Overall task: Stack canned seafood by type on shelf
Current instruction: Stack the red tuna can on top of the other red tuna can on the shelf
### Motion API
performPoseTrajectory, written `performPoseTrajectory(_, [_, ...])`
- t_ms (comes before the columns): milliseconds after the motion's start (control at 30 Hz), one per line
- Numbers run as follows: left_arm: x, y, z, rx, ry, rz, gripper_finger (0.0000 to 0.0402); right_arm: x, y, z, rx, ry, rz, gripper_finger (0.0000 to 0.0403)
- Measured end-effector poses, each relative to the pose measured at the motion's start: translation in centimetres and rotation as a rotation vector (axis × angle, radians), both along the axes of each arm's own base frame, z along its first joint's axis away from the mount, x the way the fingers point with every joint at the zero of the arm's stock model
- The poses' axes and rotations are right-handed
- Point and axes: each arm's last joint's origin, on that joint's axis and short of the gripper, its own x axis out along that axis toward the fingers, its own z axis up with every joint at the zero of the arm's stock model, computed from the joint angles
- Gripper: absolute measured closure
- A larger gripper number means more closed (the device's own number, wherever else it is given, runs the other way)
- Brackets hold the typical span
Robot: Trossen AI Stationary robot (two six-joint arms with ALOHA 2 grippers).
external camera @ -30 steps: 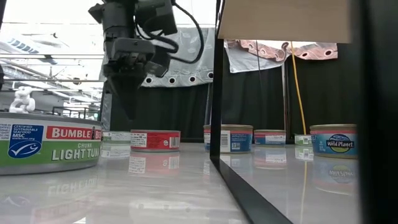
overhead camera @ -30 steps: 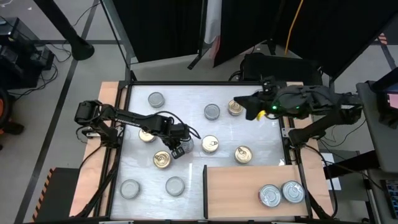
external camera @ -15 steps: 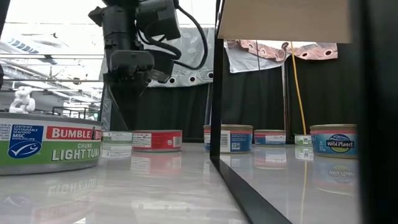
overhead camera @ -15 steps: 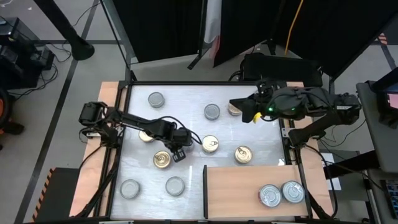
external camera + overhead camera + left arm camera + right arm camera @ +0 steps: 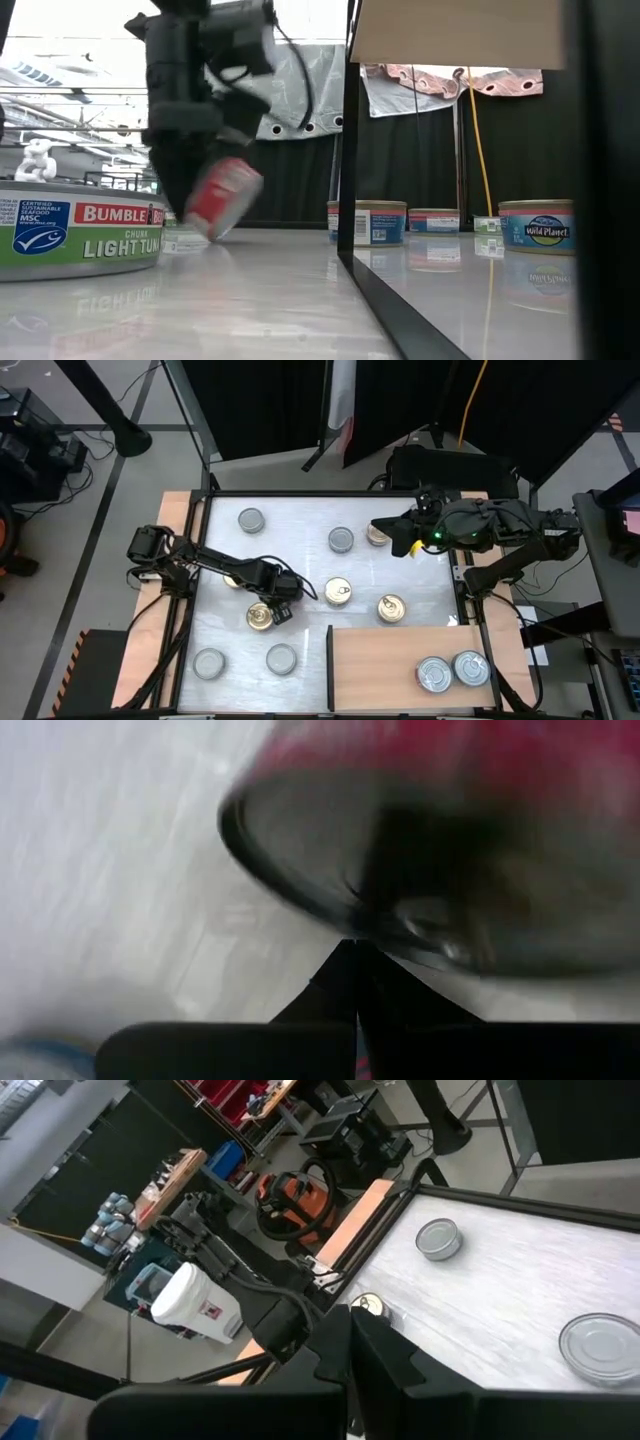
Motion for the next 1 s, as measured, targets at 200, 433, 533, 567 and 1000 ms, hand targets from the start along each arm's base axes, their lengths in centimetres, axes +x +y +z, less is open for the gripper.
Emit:
performPoseTrajectory(200, [-0.7, -0.3, -0.4, -0.005, 0.047, 0.013, 0.04, 0.0, 0.0, -0.1, -0.018, 0.014, 0.006, 0.0399])
performPoseTrajectory(433, [-2.8, 0.0, 4.6, -0.009, 0.056, 0.006, 0.04, -0.1, 0.0, -0.2, -0.013, 0.026, 0.026, 0.0399])
performPoseTrajectory(533, [-4.0, 0.1, 8.1, -0.023, -0.063, -0.057, 0.0394, -0.1, 0.1, -0.2, -0.028, 0.034, 0.039, 0.0399])
performPoseTrajectory(567, [-4.5, 0.2, 9.1, -0.025, -0.105, -0.091, 0.0384, -0.1, 0.1, -0.2, -0.035, 0.037, 0.042, 0.0399])
performPoseTrajectory(1000, [-5.3, 1.3, 11.6, 0.3, -0.265, -0.859, 0.0084, -0.2, 0.3, -0.7, -0.057, 0.106, 0.139, 0.0399])
